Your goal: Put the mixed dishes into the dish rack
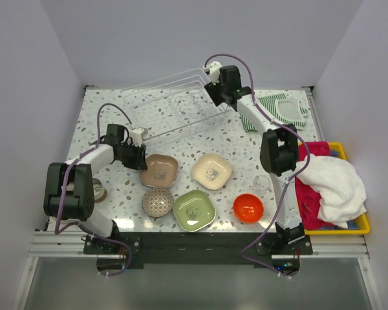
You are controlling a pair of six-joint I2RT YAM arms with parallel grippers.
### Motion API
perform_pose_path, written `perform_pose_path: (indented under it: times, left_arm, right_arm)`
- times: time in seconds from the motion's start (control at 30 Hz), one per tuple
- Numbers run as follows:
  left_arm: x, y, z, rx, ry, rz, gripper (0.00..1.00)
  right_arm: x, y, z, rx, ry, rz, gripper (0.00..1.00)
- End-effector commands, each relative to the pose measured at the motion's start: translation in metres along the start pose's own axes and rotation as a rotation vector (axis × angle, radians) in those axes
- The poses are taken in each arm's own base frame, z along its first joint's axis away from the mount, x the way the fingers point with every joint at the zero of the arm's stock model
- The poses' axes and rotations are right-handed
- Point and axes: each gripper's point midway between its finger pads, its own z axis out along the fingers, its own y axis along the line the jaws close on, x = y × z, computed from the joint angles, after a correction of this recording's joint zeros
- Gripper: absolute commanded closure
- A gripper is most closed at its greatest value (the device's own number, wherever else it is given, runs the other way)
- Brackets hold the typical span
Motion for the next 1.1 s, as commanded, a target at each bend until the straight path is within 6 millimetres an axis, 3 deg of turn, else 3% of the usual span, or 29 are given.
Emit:
perform_pose_path:
  times: [0.0,0.17,0.4,0.53,0.63,0.83,0.93,1.07]
  left_arm:
    - [-0.012,0.012,-0.006,-0.087,0.024,0.042,0.75]
    - [0.0,0.024,-0.019,-0.163,0.098,0.097,0.85]
    - [0.014,0.026,-0.035,-0.196,0.146,0.135,0.89]
    - [0.018,0.036,-0.047,-0.243,0.149,0.127,0.89]
    - [0.022,0.054,-0.057,-0.284,0.154,0.088,0.71]
    - [0.031,0.081,-0.07,-0.318,0.168,0.017,0.51]
    - [0.016,0.082,-0.08,-0.32,0.109,0.015,0.46]
    - [-0.031,0.077,-0.099,-0.333,-0.043,0.041,0.41]
  right_arm:
    - [-0.039,-0.023,-0.031,0.031,-0.088,-0.001,0.28]
    - [-0.038,-0.028,-0.032,0.043,-0.083,0.004,0.28]
    - [-0.028,-0.029,-0.024,0.032,-0.059,0.009,0.28]
    - [-0.021,-0.023,-0.015,0.011,-0.044,0.011,0.29]
    - [-0.019,-0.017,-0.007,-0.013,-0.04,0.017,0.33]
    - [-0.009,-0.006,0.003,-0.052,-0.021,0.014,0.42]
    - [-0.004,-0.002,0.006,-0.067,-0.007,0.012,0.46]
    - [0.002,0.001,0.008,-0.077,0.009,0.014,0.46]
